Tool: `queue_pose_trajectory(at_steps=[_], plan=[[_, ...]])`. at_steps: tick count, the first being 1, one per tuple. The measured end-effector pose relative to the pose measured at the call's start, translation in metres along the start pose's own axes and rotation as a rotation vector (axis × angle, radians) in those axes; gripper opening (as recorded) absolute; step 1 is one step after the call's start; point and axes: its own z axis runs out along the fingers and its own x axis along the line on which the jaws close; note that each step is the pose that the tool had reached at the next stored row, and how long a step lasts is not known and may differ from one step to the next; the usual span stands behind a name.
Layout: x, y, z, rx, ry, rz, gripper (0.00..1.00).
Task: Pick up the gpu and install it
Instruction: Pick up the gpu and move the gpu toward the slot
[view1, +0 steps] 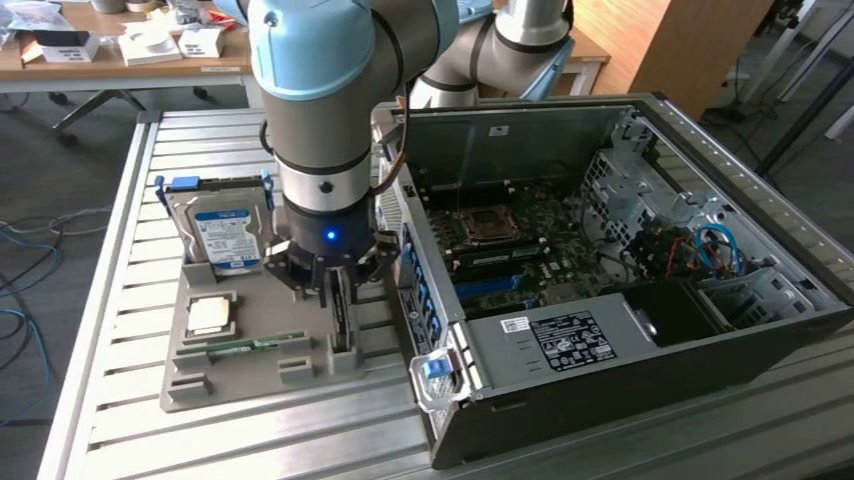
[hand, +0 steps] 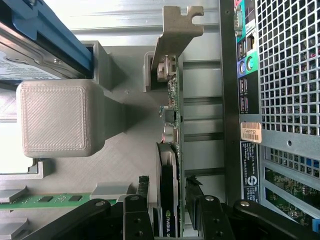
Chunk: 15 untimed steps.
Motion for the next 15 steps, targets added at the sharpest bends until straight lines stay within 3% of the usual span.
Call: queue_pose_trajectory(at_steps=[2, 3, 15], plan=[[0.0, 0.0, 0.0, 0.0, 0.0, 0.0, 0.41], [0.0, 0.0, 0.0, 0.0, 0.0, 0.0, 0.35], [-0.0013, 0.0001, 0.0001, 0.0, 0.0, 0.0, 0.35]])
